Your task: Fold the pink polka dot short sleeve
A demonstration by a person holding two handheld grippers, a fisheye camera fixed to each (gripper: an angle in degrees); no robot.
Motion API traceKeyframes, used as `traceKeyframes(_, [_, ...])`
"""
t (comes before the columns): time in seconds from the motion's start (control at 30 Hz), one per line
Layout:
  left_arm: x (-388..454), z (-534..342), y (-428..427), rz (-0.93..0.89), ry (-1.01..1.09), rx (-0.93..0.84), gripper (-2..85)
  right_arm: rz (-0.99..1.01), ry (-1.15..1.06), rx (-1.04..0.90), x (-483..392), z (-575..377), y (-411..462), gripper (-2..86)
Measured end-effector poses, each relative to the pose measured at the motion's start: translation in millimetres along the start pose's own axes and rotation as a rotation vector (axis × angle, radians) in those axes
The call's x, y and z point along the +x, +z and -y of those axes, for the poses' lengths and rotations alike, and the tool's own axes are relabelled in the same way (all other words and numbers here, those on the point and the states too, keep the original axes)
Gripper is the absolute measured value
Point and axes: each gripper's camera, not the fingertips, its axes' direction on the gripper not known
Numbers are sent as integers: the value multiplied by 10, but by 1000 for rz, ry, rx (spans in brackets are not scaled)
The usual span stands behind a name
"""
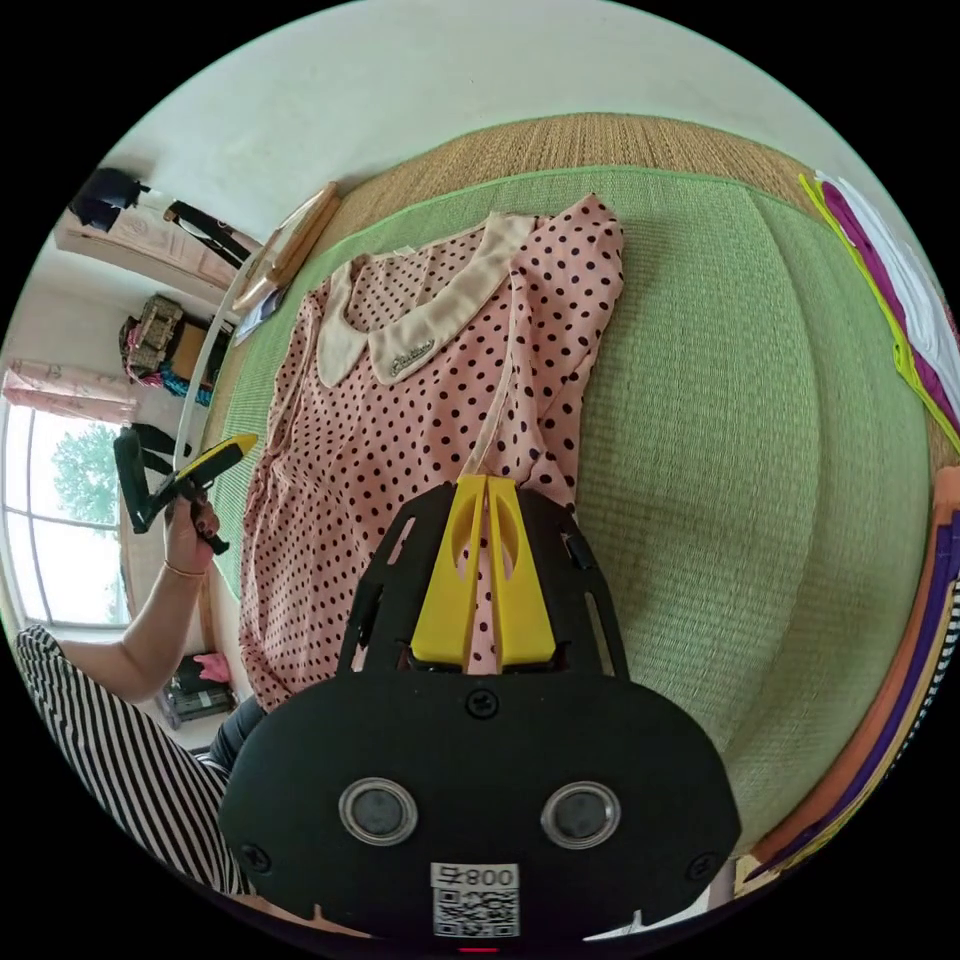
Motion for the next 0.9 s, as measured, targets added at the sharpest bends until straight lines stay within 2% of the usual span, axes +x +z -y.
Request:
traceKeyframes(0.33, [-427,-342,-205,-187,-109,-34,13,46,26,-15,112,-415,-449,1])
traceKeyframes(0.47, [-729,-640,-363,-346,-174,-76,29,111,12,8,63,-753,-792,1])
traceKeyframes(0.67, [-1231,-1367,-659,-388,-324,-103,71,161,57,26,128,-1724,-1242,1])
traceKeyframes(0.9, [-1633,-2243,-658,-455,-468,-184,103,278,222,23,381,-2939,-1462,2])
